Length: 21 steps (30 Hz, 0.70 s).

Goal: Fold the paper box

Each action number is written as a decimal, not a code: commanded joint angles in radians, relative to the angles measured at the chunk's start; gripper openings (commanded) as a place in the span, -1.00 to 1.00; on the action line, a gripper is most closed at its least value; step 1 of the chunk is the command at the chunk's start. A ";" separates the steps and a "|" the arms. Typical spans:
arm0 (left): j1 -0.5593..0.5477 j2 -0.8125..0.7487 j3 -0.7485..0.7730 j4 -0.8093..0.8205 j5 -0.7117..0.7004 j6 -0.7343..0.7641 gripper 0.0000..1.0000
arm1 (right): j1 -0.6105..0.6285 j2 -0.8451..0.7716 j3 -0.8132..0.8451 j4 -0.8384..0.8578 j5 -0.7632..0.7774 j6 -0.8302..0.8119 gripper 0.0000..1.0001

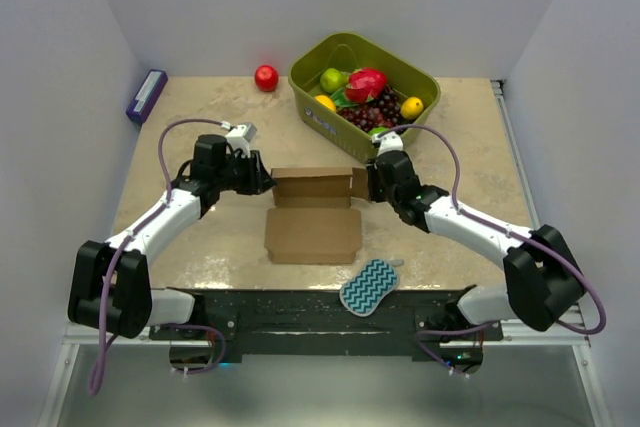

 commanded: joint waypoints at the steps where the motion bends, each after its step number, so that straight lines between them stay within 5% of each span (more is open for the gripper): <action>1: -0.003 -0.012 0.000 0.005 -0.013 0.028 -0.31 | -0.004 -0.001 -0.010 0.074 -0.012 -0.041 -0.58; 7: -0.003 -0.018 0.004 0.006 -0.020 0.034 -0.14 | -0.004 0.014 -0.016 0.079 -0.030 -0.092 -0.86; 14: -0.003 -0.056 0.041 0.005 -0.092 0.063 0.61 | -0.003 0.027 -0.016 0.085 -0.061 -0.145 -1.00; 21: -0.022 -0.286 0.011 0.000 -0.427 0.113 0.75 | -0.004 0.025 -0.003 0.074 -0.072 -0.168 -1.00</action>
